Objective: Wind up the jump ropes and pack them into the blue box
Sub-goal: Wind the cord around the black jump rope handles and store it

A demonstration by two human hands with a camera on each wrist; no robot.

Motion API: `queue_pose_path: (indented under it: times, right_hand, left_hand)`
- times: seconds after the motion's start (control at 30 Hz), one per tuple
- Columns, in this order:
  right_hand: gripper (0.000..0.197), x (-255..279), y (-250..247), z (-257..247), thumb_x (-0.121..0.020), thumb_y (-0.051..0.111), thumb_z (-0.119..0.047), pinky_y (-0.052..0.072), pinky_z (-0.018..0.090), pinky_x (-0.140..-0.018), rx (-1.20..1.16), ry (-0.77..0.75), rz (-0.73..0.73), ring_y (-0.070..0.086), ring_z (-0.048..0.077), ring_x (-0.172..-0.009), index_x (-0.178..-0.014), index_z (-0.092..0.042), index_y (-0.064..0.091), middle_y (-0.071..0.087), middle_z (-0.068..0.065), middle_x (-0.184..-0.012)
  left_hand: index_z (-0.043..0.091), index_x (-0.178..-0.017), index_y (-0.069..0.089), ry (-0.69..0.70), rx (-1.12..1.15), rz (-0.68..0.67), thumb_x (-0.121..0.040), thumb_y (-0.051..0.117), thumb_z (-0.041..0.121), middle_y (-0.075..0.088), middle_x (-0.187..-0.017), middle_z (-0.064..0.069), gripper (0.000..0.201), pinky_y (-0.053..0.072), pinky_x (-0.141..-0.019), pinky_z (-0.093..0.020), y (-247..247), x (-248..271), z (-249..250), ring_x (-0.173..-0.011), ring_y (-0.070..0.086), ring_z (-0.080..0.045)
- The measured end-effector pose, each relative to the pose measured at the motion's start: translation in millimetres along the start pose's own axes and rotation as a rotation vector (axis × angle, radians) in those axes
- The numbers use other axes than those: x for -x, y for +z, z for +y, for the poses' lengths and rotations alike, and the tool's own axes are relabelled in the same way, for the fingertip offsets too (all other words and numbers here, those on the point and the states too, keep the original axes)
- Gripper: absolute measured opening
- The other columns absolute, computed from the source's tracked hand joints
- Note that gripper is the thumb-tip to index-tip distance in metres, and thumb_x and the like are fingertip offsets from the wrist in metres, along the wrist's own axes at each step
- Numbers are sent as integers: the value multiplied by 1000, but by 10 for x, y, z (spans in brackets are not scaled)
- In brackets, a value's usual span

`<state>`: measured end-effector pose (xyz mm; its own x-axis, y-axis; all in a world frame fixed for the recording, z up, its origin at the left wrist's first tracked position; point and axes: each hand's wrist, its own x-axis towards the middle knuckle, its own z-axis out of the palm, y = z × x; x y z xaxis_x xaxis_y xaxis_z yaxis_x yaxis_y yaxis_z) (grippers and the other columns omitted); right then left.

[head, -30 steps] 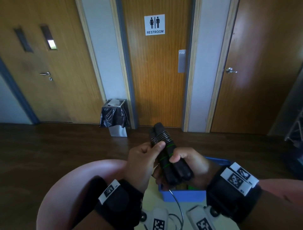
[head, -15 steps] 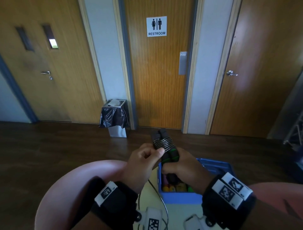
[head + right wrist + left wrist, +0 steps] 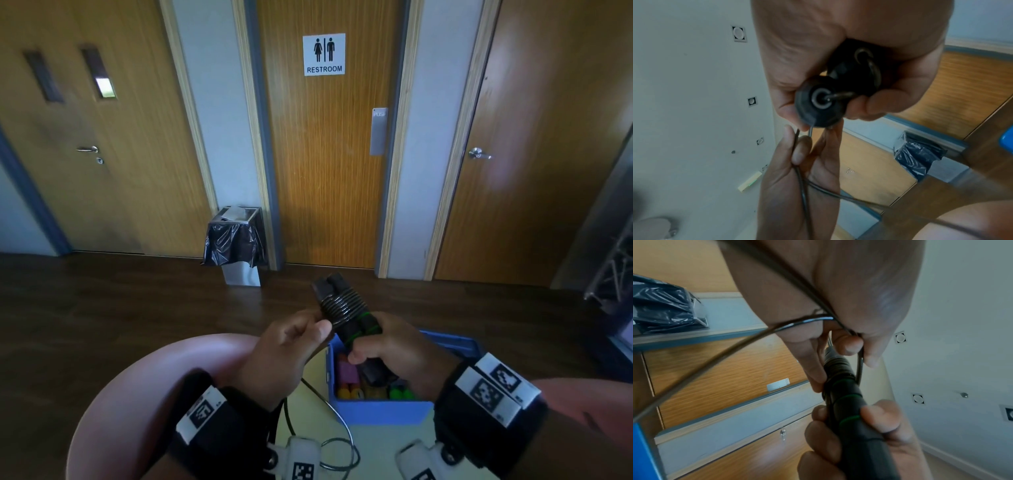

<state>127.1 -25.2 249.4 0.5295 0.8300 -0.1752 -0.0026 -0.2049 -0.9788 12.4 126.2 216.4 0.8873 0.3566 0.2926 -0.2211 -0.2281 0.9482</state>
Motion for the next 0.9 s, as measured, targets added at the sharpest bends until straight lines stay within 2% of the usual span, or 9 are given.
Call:
queue_pose_path:
  times: [0.17, 0.27, 0.37, 0.43, 0.53, 0.63, 0.73, 0.8, 0.9]
  right_hand:
    - [39, 27, -32, 7, -50, 75, -19, 48, 37, -66, 33, 28, 13, 61, 28, -71, -86, -8, 63, 62, 13, -78]
    - [43, 44, 16, -29, -54, 74, -16, 45, 42, -72, -81, 10, -8, 58, 32, -79, -93, -4, 64, 60, 18, -86]
    - [57, 76, 114, -77, -58, 72, -17, 43, 45, -76, -213, -62, -89, 56, 36, -90, -111, 0, 64, 56, 35, -102]
    - [57, 109, 146, -118, -54, 71, -20, 46, 37, -59, -299, -64, -129, 56, 33, -75, -110, -6, 66, 54, 29, -89]
    - [57, 185, 180, -161, -52, 69, -18, 39, 25, -41, -483, 4, -234, 48, 21, -48, -104, -2, 55, 49, 12, -67]
    - [55, 225, 208, -193, -50, 75, -20, 41, 25, -46, -639, 62, -383, 47, 21, -45, -97, -7, 50, 46, 10, -63]
    - [48, 213, 147, -191, -55, 74, -31, 50, 32, -57, -599, 121, -475, 60, 28, -59, -94, -9, 57, 56, 13, -71]
    - [44, 220, 94, -208, -67, 61, -36, 54, 39, -69, -428, 164, -472, 65, 34, -79, -99, -6, 65, 64, 20, -89]
    - [35, 244, 99, -246, -81, 58, -29, 58, 46, -77, -170, 223, -267, 67, 34, -86, -105, -6, 66, 66, 20, -99]
  left_hand:
    - [20, -63, 51, -90, 147, -18, -88, 61, 39, 53, -63, 6, 33, 37, -66, -29, -11, 29, -110, -62, 50, -7]
    - [-6, -84, 58, -86, 318, 26, -83, 69, 36, 72, -94, -17, 43, 51, -77, -37, 55, 47, -175, -88, 67, -28]
    - [-5, -97, 65, -72, 513, 55, -81, 76, 34, 68, -109, -25, 43, 51, -85, -46, 116, 31, -184, -101, 65, -36]
    - [-10, -111, 59, -65, 599, 33, -84, 76, 35, 61, -118, -34, 55, 43, -96, -56, 142, 11, -144, -110, 59, -42]
    - [-12, -105, 60, -70, 599, 34, -80, 79, 42, 63, -109, -31, 62, 49, -86, -48, 141, -44, -50, -100, 63, -38]
    - [-11, -106, 63, -64, 600, 10, -70, 85, 51, 66, -93, -24, 75, 51, -73, -43, 159, -100, 59, -80, 65, -31]
    - [-21, -119, 51, -82, 610, 23, -73, 82, 48, 65, -116, -29, 88, 40, -95, -52, 193, -111, 140, -102, 61, -36]
    - [-26, -110, 46, -109, 588, 61, -72, 84, 46, 62, -116, -31, 89, 37, -91, -55, 219, -111, 177, -100, 58, -40]
    - [-2, -70, 55, -158, 502, 182, -55, 94, 43, 57, -82, -22, 61, 42, -73, -47, 218, -158, 125, -77, 52, -33]
